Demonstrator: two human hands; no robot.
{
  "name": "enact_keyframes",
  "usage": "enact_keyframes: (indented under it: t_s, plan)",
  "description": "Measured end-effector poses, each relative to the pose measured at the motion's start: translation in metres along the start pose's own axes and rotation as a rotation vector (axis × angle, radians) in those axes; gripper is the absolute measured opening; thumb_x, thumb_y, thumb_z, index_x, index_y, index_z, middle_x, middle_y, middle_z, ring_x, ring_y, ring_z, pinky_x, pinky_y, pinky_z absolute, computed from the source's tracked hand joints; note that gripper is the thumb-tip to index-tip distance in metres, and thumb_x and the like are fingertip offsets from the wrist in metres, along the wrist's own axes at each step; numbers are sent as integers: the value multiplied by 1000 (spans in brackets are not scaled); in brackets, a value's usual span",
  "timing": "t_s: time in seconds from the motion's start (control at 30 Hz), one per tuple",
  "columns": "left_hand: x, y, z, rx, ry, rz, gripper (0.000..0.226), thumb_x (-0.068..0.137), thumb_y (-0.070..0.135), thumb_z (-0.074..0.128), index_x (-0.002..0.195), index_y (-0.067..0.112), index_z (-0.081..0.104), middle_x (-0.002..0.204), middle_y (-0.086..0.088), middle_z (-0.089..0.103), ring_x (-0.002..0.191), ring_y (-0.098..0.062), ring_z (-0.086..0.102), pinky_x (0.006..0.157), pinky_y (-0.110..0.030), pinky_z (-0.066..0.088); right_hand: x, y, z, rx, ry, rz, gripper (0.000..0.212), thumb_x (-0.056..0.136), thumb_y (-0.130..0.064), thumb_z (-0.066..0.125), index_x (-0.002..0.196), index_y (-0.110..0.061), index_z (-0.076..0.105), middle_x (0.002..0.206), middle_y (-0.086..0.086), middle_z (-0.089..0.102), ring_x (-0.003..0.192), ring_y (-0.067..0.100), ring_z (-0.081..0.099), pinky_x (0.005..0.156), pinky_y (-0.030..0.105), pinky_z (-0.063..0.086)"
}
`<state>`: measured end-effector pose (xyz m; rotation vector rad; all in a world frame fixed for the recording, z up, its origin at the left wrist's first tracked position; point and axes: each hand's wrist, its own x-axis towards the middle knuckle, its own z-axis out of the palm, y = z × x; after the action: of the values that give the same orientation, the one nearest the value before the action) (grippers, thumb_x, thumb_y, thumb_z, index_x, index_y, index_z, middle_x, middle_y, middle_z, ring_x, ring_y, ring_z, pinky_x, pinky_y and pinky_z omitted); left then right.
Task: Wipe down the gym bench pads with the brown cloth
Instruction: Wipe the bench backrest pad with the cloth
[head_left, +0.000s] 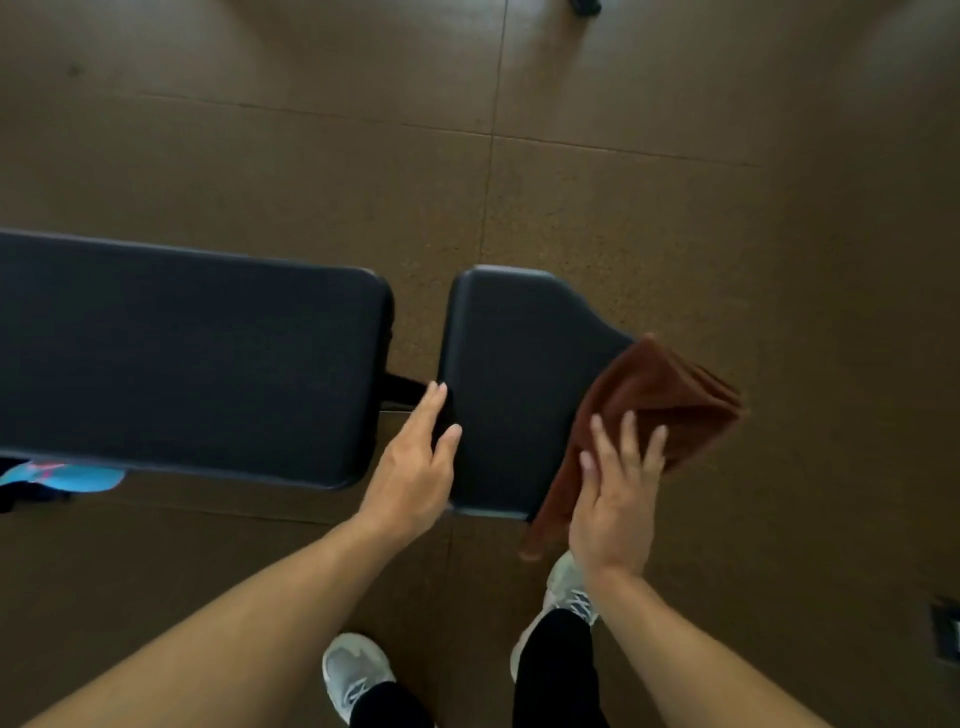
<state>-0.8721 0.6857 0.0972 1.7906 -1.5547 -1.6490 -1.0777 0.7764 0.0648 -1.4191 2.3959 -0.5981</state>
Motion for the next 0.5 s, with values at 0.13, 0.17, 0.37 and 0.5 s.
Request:
enact_keyframes:
  t_s: [0.13,0.17,0.37,0.5]
  plan:
    - [-34,-51,-7,-197,74,-205,42,107,44,45,148,39,46,148,8,54,137,-13,49,115,-45,43,-43,-29,22,-129,-162,-539,47,106,-33,45,153,-30,47,161,-2,43,154,27,31,128,46,15]
    - [-41,-65,-9,-203,86,-258,39,107,45,43,145,39,49,146,7,56,135,-15,51,114,-47,44,-43,-40,25,-161,-170,-570,46,106,-31,50,152,-30,50,156,-1,50,148,28,41,127,46,19]
    - [-86,-134,-54,-159,101,-391,23,107,37,47,126,35,60,122,10,68,116,-10,63,102,-37,51,-7,-111,43,-181,-213,-613,30,108,-30,47,124,-22,71,130,1,70,132,28,57,122,44,30]
    - [-103,-141,-93,-198,174,-322,16,107,34,48,114,41,61,112,16,70,108,-2,65,87,-25,51,-2,-173,59,308,-138,-95,38,111,-44,36,127,-25,64,130,-2,67,122,22,62,112,42,45]
